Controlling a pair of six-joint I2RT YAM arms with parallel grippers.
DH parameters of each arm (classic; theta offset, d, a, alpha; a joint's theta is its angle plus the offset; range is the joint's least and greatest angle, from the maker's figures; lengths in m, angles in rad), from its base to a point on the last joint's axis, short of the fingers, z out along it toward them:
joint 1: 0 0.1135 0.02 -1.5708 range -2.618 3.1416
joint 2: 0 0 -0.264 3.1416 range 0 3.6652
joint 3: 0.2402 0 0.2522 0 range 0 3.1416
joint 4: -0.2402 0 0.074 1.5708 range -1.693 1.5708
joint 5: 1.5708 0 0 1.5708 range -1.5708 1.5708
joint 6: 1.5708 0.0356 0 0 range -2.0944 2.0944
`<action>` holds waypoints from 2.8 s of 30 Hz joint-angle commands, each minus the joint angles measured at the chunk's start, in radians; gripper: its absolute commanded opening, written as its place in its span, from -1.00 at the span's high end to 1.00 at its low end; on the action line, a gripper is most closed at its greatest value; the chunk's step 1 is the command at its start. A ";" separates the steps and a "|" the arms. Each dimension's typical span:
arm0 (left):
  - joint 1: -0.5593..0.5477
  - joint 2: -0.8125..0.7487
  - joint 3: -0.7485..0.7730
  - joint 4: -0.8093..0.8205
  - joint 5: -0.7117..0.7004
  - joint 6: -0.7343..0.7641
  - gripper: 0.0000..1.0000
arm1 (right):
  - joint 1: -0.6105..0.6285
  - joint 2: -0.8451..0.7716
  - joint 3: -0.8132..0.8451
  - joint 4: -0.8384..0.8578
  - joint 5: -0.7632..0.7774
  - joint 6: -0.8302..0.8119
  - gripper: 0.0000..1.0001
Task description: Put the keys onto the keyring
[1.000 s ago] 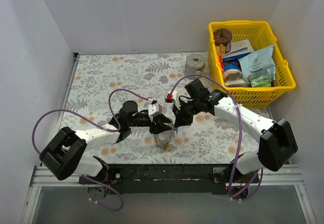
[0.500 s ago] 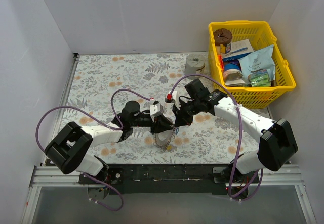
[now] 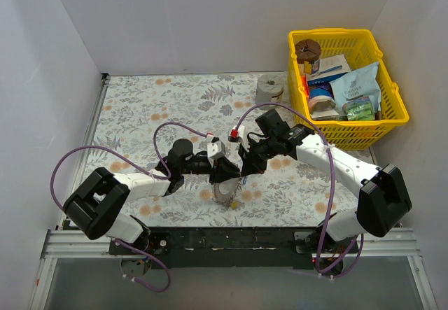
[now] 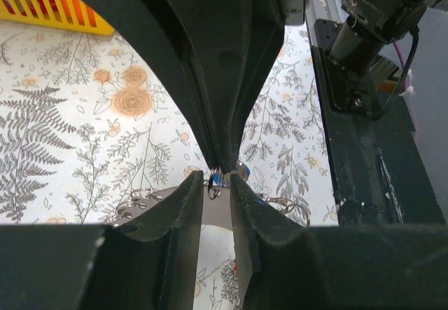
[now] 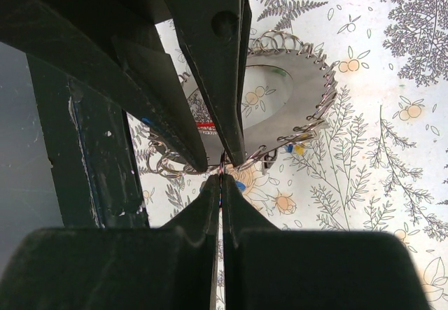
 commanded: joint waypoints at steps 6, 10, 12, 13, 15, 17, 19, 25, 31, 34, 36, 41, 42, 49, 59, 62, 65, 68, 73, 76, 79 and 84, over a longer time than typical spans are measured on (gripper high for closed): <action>-0.004 0.008 0.014 0.096 0.008 -0.050 0.72 | 0.003 -0.017 0.010 0.020 -0.033 -0.004 0.97; -0.004 0.014 0.023 0.065 0.011 -0.038 0.85 | 0.003 -0.020 0.010 0.022 -0.031 -0.003 0.97; -0.004 0.013 0.024 0.059 0.012 -0.035 0.82 | 0.003 -0.019 0.010 0.022 -0.031 -0.003 0.97; -0.004 0.011 0.024 0.056 0.011 -0.033 0.80 | 0.003 -0.019 0.010 0.022 -0.031 -0.003 0.97; -0.005 0.010 0.024 0.049 0.006 -0.032 0.77 | 0.003 -0.019 0.010 0.023 -0.031 -0.001 0.97; -0.004 0.010 0.023 0.044 0.005 -0.032 0.76 | 0.003 -0.017 0.010 0.022 -0.031 -0.001 0.97; -0.005 0.014 0.024 0.042 0.003 -0.033 0.76 | 0.003 -0.017 0.010 0.023 -0.031 -0.003 0.97; -0.004 0.030 0.027 0.065 0.006 -0.041 1.00 | 0.003 -0.020 0.010 0.022 -0.033 -0.001 0.97; -0.004 0.027 0.024 0.081 -0.009 -0.047 1.00 | 0.003 -0.022 0.009 0.028 -0.033 0.003 0.97; -0.004 0.014 0.003 0.125 -0.029 -0.065 1.00 | 0.003 -0.019 0.010 0.037 -0.045 0.003 0.97; -0.004 0.008 -0.019 0.159 -0.049 -0.090 1.00 | 0.003 -0.020 0.013 0.043 -0.054 0.007 0.97; -0.004 -0.015 -0.083 0.301 -0.107 -0.143 1.00 | 0.003 -0.042 0.007 0.074 -0.054 0.007 0.35; -0.004 -0.018 -0.104 0.317 -0.127 -0.157 1.00 | 0.003 -0.055 0.006 0.077 -0.046 0.007 0.26; -0.004 -0.042 -0.193 0.482 -0.193 -0.197 1.00 | -0.017 -0.144 -0.056 0.193 -0.029 0.051 -0.21; -0.001 -0.085 -0.226 0.541 -0.193 -0.213 1.00 | -0.044 -0.120 -0.079 0.229 -0.144 0.077 -0.18; 0.001 -0.099 -0.215 0.506 -0.186 -0.197 1.00 | -0.043 -0.102 -0.071 0.235 -0.174 0.100 -0.13; 0.001 -0.110 -0.210 0.487 -0.181 -0.191 1.00 | -0.043 -0.097 -0.068 0.249 -0.177 0.114 -0.11; 0.001 -0.115 -0.206 0.478 -0.179 -0.187 1.00 | -0.043 -0.088 -0.068 0.255 -0.178 0.120 -0.04; 0.001 -0.118 -0.207 0.483 -0.172 -0.191 1.00 | -0.043 -0.060 -0.060 0.238 -0.184 0.114 0.36; -0.001 -0.124 -0.204 0.469 -0.173 -0.185 1.00 | -0.043 -0.043 -0.053 0.224 -0.192 0.111 0.48; -0.001 -0.125 -0.204 0.472 -0.175 -0.183 1.00 | -0.043 -0.031 -0.044 0.215 -0.194 0.106 0.59; -0.001 -0.133 -0.203 0.467 -0.172 -0.185 1.00 | -0.043 -0.028 -0.042 0.213 -0.200 0.103 0.92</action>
